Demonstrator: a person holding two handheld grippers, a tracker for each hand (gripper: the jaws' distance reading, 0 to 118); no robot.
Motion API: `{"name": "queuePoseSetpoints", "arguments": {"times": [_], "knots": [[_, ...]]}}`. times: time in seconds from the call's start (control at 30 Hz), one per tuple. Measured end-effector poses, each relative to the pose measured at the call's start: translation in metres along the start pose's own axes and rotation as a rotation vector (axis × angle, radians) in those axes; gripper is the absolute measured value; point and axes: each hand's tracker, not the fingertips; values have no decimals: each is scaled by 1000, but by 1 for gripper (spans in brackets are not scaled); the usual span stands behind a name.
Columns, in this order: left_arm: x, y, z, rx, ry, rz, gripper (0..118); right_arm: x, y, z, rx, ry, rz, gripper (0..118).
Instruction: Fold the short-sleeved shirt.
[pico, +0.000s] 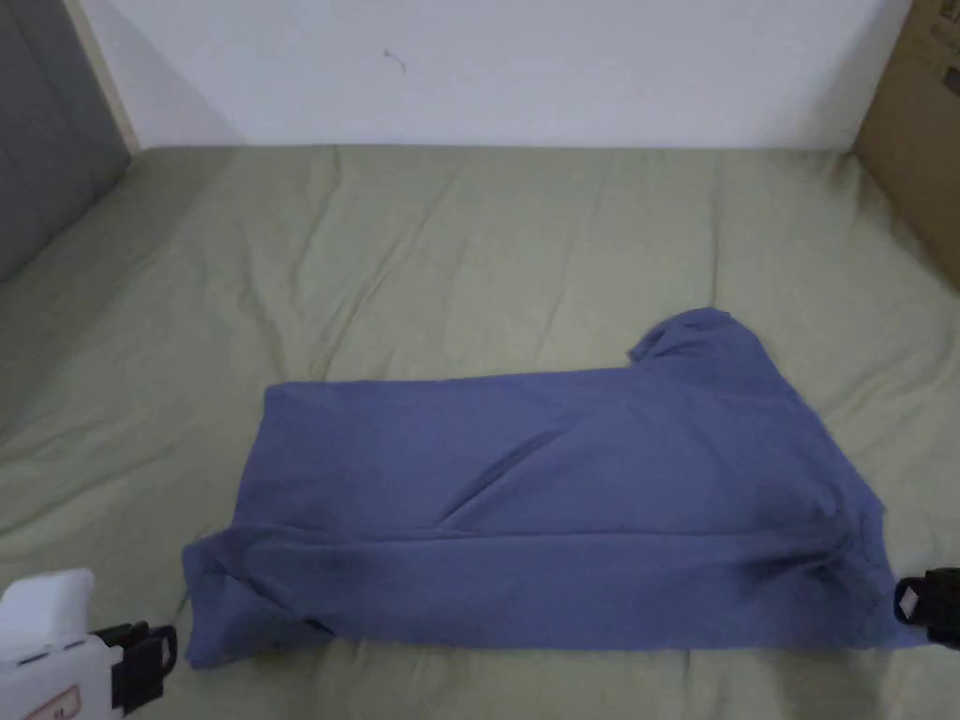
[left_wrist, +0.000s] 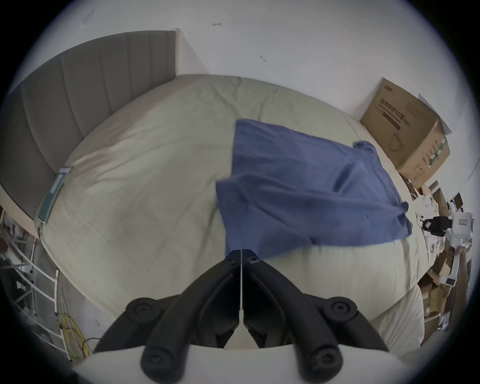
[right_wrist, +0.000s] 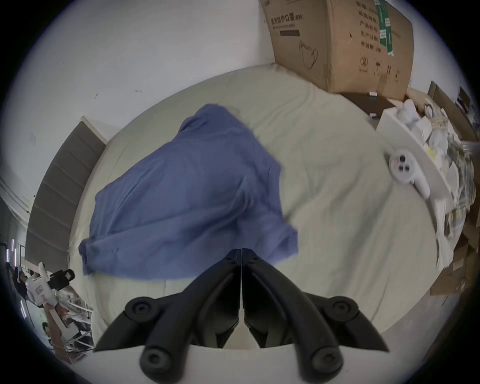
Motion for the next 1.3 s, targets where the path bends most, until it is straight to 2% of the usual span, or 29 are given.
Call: {"name": "queuePoseSetpoints", "arguments": {"times": [0.07, 0.1, 0.13, 0.23, 0.27, 0.3, 0.33, 0.37, 0.4, 0.43, 0.47, 0.5, 0.53, 0.57, 0.6, 0.67, 0.77, 0.8, 0.83, 0.87, 0.9, 0.93, 0.97, 1.03, 1.17, 1.3], "knots": [[5, -6, -8, -8, 18, 25, 2, -7, -16, 0, -8, -17, 13, 1], [7, -6, -13, -4, 19, 25, 8, -10, -22, 0, -17, -28, 32, 1], [-2, -5, -27, 3, 27, 30, 21, -11, -26, 0, -20, -31, 31, 1], [1, 7, -50, -13, 2, 66, 47, -10, -33, -3, -35, 0, -1, 1], [0, 9, -63, -31, -2, 67, 79, -10, -35, -4, -36, -3, -7, 1], [1, 9, -75, -91, 7, 76, 105, -9, -36, -5, -36, -2, -11, 1], [2, 9, -83, -100, 6, 85, 104, -8, -36, -5, -37, -3, -18, 1], [2, 6, -93, -130, -5, 89, 98, -7, -37, -5, -37, -8, -27, 1], [5, 2, -99, -148, 71, 59, 95, -6, -37, -6, -36, -8, -32, 2], [11, 3, -94, -118, 67, 4, 91, -5, -36, -6, -39, -6, -39, 6], [14, 6, -91, -128, 87, -25, 83, -2, -36, -7, -36, -10, -46, 18], [14, 6, -87, -119, 116, -45, 66, 0, -34, -9, -30, -11, -47, 45], [12, 7, -84, -108, 107, -37, 51, 2, -30, -12, -27, -18, -45, 65], [8, 10, -80, -108, 104, -28, 33, 3, -25, -16, -24, -27, -41, 80], [4, 14, -75, -96, 86, 1, 8, 5, -18, -20, -15, -35, -33, 87], [-1, 17, -70, -92, 8, 49, 8, 12, -5, -37, 12, -47, -5, 87], [8, 19, -69, -97, 47, -19, 8, 23, 11, -79, -76, -100, -29, 83], [8, 18, -68, -95, 53, -31, 8, 26, 12, -93, -114, -92, -42, 60], [8, 19, -67, -93, 54, -32, 8, 26, 11, -104, -164, -94, -64, 58], [8, 20, -66, -96, 47, -31, 8, 20, 9, -107, -167, -168, -2, 55], [8, 21, -65, -97, 42, -31, 8, 15, 12, -97, -143, -136, 44, 36], [5, 21, -63, -95, 44, -32, 8, 13, 16, -86, -138, -125, 52, 9], [4, 23, -61, -95, 36, -35, 8, 13, 17, -79, -121, -110, 61, 8], [5, 26, -56, -93, 34, -54, 8, 15, 18, -66, -117, -74, -7, 8], [1, 29, -39, -79, 17, -78, 8, 21, 17, -32, -71, -4, -86, 8], [-1, 19, -13, -73, 18, -97, 8, 19, -1, 4, -70, -30, -31, 8]]}}
